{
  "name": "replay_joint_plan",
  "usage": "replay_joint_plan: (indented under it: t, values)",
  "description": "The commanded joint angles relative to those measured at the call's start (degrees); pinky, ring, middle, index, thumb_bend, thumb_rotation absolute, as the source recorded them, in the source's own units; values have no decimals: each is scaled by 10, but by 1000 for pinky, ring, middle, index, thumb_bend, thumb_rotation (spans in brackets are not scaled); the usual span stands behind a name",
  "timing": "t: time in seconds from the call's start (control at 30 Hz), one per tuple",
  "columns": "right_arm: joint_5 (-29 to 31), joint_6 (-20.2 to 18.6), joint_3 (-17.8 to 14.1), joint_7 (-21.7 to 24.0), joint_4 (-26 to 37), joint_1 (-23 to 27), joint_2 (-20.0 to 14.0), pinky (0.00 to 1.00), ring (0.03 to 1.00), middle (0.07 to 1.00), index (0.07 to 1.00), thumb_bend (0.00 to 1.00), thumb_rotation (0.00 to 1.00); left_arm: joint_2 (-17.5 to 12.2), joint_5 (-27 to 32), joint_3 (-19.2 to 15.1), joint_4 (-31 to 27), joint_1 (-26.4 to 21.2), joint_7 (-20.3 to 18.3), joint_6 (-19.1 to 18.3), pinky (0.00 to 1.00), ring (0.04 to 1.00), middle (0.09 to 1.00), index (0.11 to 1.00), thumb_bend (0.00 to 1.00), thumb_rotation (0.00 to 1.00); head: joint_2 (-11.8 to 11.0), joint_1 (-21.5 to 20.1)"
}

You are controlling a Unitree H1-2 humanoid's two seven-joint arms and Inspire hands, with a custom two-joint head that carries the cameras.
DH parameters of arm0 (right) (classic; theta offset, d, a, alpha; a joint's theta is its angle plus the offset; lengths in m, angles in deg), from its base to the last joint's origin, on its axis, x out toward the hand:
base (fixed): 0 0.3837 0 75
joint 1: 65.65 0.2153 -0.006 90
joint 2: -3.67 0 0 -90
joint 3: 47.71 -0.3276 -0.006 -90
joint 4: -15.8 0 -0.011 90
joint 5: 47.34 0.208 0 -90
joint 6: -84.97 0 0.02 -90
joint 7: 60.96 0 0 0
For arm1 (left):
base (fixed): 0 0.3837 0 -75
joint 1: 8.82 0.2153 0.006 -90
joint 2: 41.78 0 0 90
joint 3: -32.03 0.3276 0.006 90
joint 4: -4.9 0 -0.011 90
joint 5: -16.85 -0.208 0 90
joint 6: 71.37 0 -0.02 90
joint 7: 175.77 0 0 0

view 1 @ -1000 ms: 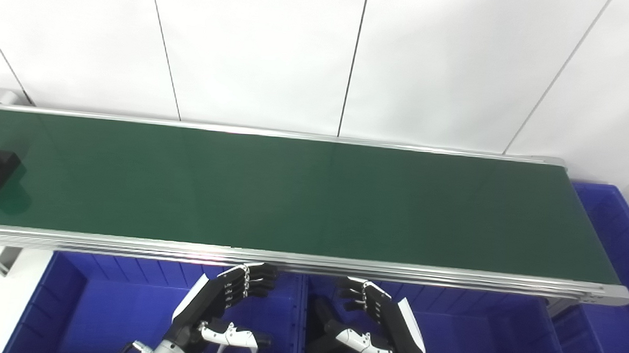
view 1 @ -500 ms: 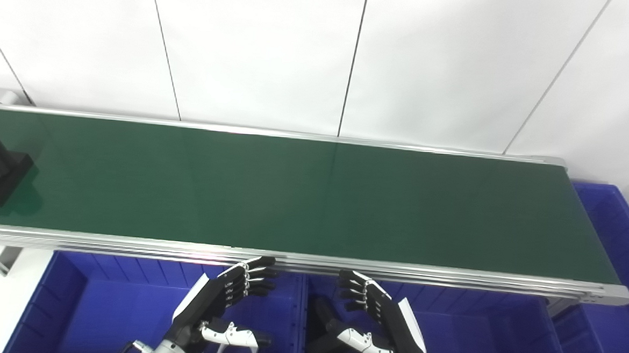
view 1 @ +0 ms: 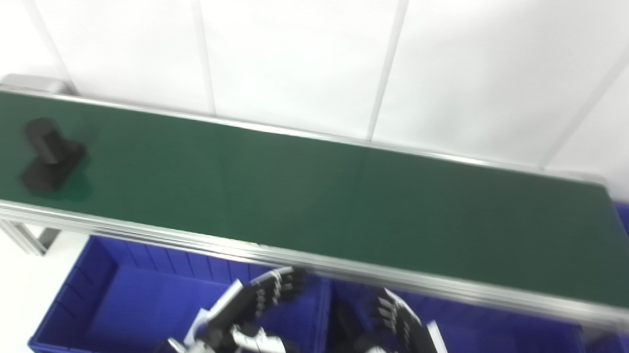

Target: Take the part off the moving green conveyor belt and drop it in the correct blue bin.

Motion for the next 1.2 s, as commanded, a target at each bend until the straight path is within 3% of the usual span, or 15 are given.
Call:
replay_joint_plan:
  t: [0.0, 0.07, 0.13, 0.17, 0.4, 0.83, 1.17]
  values:
    - [7, 39, -4, 2, 4, 11, -3, 675, 734, 785, 842, 643, 431, 10, -3, 4, 1, -14, 4, 28, 819, 821, 839, 834, 1000, 176, 0, 1]
    - [12, 42, -5, 3, -9, 15, -7, 678, 733, 784, 844, 641, 429, 16, -6, 5, 18, -20, 7, 35, 812, 819, 836, 833, 1000, 174, -24, 28]
    - [17, 44, -6, 4, -20, 18, -10, 679, 730, 781, 843, 654, 448, 20, -10, 5, 31, -25, 10, 42, 796, 812, 830, 828, 1000, 161, -28, 32]
    - [20, 45, -6, 5, -27, 22, -12, 678, 730, 780, 843, 658, 454, 22, -11, 5, 39, -28, 11, 48, 794, 811, 828, 827, 1000, 158, -43, 47]
    - [19, 46, -3, -1, -55, 36, -22, 654, 722, 780, 844, 674, 480, 33, -13, 3, 83, -48, 12, 65, 776, 795, 813, 811, 1000, 149, -73, 74]
    - [30, 46, -6, 7, -64, 43, -27, 671, 733, 785, 855, 649, 447, 41, -19, 5, 99, -59, 18, 66, 757, 781, 802, 799, 1000, 160, -70, 85]
    - [42, 46, -15, 18, -59, 43, -43, 655, 721, 785, 862, 629, 459, 56, -24, 9, 106, -65, 26, 63, 762, 780, 800, 797, 1000, 110, -70, 145]
